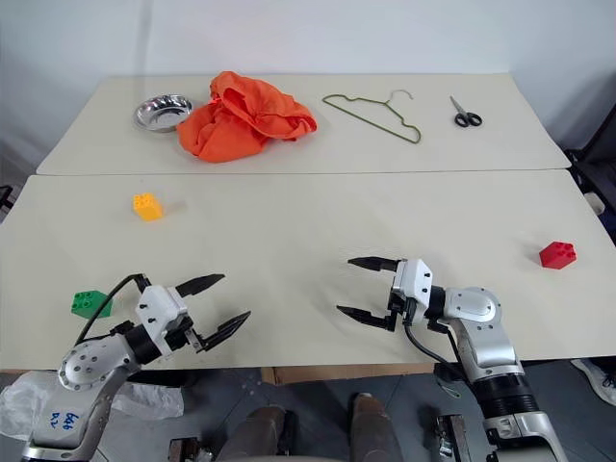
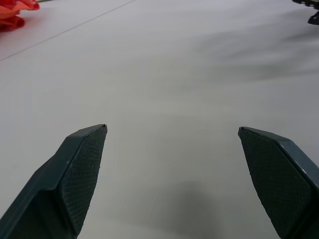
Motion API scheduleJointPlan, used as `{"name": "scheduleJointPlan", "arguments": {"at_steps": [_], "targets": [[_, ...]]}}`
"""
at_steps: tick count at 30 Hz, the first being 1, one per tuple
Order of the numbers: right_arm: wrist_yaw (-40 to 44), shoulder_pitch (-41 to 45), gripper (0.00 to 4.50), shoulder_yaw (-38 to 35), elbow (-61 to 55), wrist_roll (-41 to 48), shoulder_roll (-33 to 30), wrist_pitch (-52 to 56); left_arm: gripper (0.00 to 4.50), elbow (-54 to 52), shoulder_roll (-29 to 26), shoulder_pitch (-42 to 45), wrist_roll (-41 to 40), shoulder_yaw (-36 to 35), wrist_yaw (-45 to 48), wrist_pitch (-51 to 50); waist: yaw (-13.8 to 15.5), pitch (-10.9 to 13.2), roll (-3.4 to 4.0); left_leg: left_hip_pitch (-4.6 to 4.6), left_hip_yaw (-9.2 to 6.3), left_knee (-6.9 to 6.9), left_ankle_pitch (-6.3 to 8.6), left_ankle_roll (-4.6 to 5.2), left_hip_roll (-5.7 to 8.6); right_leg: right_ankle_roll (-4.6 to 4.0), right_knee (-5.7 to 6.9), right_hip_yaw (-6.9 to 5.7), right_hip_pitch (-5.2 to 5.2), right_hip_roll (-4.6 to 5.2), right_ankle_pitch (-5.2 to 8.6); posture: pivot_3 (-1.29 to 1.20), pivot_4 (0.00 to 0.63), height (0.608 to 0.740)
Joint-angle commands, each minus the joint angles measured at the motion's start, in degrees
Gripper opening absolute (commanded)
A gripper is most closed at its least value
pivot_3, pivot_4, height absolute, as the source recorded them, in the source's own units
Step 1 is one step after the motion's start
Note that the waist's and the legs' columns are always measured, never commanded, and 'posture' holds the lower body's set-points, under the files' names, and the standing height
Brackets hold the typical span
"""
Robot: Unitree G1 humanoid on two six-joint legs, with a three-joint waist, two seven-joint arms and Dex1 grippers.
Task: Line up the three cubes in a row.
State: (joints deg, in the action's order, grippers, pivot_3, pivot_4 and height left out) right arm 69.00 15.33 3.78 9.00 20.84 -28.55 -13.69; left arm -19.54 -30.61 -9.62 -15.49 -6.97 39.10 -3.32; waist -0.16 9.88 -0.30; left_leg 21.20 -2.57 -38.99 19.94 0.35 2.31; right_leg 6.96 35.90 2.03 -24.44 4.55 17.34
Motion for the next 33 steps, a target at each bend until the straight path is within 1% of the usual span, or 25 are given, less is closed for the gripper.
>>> {"name": "scheduleJointPlan", "arguments": {"at_steps": [1, 4, 6, 7, 11, 13, 15, 18, 20, 22, 26, 31, 33], "targets": [[0.3, -0.2, 4.5, -1.1, -1.0, 0.7, -0.6, -0.1, 4.49, -1.4, -0.7, -0.6, 0.0, -1.4, -0.4, 0.2, 0.0, 0.0, 0.0, 0.0, 0.0, 0.0, 0.0, 0.0, 0.0, 0.0, 0.0, 0.0, 0.0, 0.0, 0.0, 0.0, 0.15, 0.74], [-3.0, -0.9, 4.5, -4.1, -0.9, 1.2, -1.0, 0.4, 4.49, -1.6, 0.1, 2.1, -6.7, -3.3, 1.7, -1.5, 0.1, 0.0, 0.0, 0.0, 0.0, 0.0, 0.0, 0.0, 0.0, 0.0, 0.0, 0.0, 0.0, 0.0, 0.0, 0.0, 0.15, 0.74], [-5.9, -2.8, 4.5, -7.2, -5.0, 7.1, -2.1, 10.4, 4.49, -1.1, -0.8, 4.1, -9.2, -2.9, 4.9, -2.1, 0.3, 0.0, 0.0, 0.01, -0.02, -0.03, 0.0, 0.0, 0.01, 0.0, 0.01, -0.01, 0.01, 0.02, 0.0, 0.0, 0.15, 0.74], [-8.1, -3.9, 4.5, -9.6, -6.6, 8.9, -2.3, 12.4, 4.49, -0.5, -1.4, 5.9, -9.0, -1.5, 6.4, -2.4, 0.5, 0.0, 0.0, 0.01, -0.04, -0.04, 0.0, 0.0, 0.02, 0.0, 0.02, -0.01, 0.02, 0.04, 0.0, 0.0, 0.15, 0.74], [-14.4, -8.9, 4.5, -18.0, -10.0, 7.9, -4.3, 11.6, 4.49, 2.3, -2.2, 11.8, -5.5, 4.6, 11.1, 0.2, 1.0, 0.0, 0.03, 0.03, -0.05, -0.04, 0.0, 0.0, 0.05, 0.0, -0.01, -0.02, 0.03, 0.04, 0.0, 0.0, 0.15, 0.74], [-19.0, -13.1, 4.5, -25.5, -11.0, 8.2, -5.3, 11.3, 4.49, 4.4, -1.0, 15.8, -5.1, 7.7, 12.9, 0.7, 1.5, 0.0, 0.04, 0.03, -0.03, -0.04, 0.0, 0.0, 0.06, 0.0, -0.01, -0.05, 0.03, 0.02, 0.0, 0.0, 0.15, 0.74], [-22.8, -16.8, 4.5, -32.8, -11.0, 7.8, -5.6, 8.9, 4.49, 5.8, -0.1, 18.8, -4.3, 10.2, 13.9, 1.0, 1.7, 0.0, 0.05, 0.04, -0.03, -0.03, 0.01, 0.02, 0.08, 0.01, -0.01, -0.08, 0.02, 0.01, 0.0, 0.0, 0.15, 0.74], [-30.4, -22.2, 4.5, -44.1, -9.2, 6.9, -3.9, 5.3, 4.49, 6.6, 0.9, 22.2, -3.7, 12.3, 14.1, -0.4, 1.6, 0.0, 0.05, 0.03, 0.04, -0.02, 0.02, 0.04, 0.08, 0.02, -0.01, -0.08, 0.02, -0.02, -0.01, 0.0, 0.15, 0.74], [-34.5, -25.5, 4.5, -49.1, -7.0, 6.0, -2.8, 3.8, 4.49, 7.0, 1.1, 23.8, -4.0, 13.4, 15.1, -1.0, 1.6, 0.0, 0.05, 0.02, 0.06, 0.0, 0.02, 0.04, 0.06, 0.03, -0.01, -0.04, 0.02, -0.04, -0.01, 0.0, 0.15, 0.74], [-37.3, -27.7, 4.5, -51.5, -4.7, 5.4, -1.8, 3.2, 4.49, 8.1, 0.8, 24.8, -3.3, 14.8, 16.9, -0.2, 1.4, 0.0, 0.06, -0.02, 0.12, 0.01, 0.02, 0.04, 0.05, 0.03, 0.0, 0.0, 0.03, -0.06, -0.01, 0.0, 0.15, 0.74], [-38.4, -30.4, 4.5, -50.5, -4.3, 4.4, -1.2, 3.6, 4.49, 11.7, 1.1, 27.4, -1.3, 15.4, 18.0, 2.9, 0.0, -0.1, 0.13, -0.14, 0.32, 0.04, 0.01, 0.07, 0.0, 0.03, 0.07, 0.05, 0.04, -0.11, -0.01, 0.0, 0.15, 0.74], [-40.9, -27.2, 4.5, -48.2, -5.0, 4.4, -3.6, 8.8, 4.49, 12.4, 1.9, 28.4, -2.4, 11.9, 14.3, 1.5, -0.8, -0.1, 0.25, -0.24, 0.46, 0.03, -0.03, 0.17, 0.02, 0.11, 0.19, 0.11, 0.05, -0.08, -0.06, 0.0, 0.15, 0.74], [-43.5, -23.4, 4.5, -47.0, -5.1, 4.4, -6.7, 14.8, 4.49, 11.0, 1.1, 26.2, -3.2, 11.0, 14.7, 1.6, -0.9, -0.2, 0.31, -0.22, 0.42, 0.03, -0.04, 0.15, 0.02, 0.11, 0.18, 0.22, 0.04, -0.07, -0.06, 0.0, 0.15, 0.74]]}}
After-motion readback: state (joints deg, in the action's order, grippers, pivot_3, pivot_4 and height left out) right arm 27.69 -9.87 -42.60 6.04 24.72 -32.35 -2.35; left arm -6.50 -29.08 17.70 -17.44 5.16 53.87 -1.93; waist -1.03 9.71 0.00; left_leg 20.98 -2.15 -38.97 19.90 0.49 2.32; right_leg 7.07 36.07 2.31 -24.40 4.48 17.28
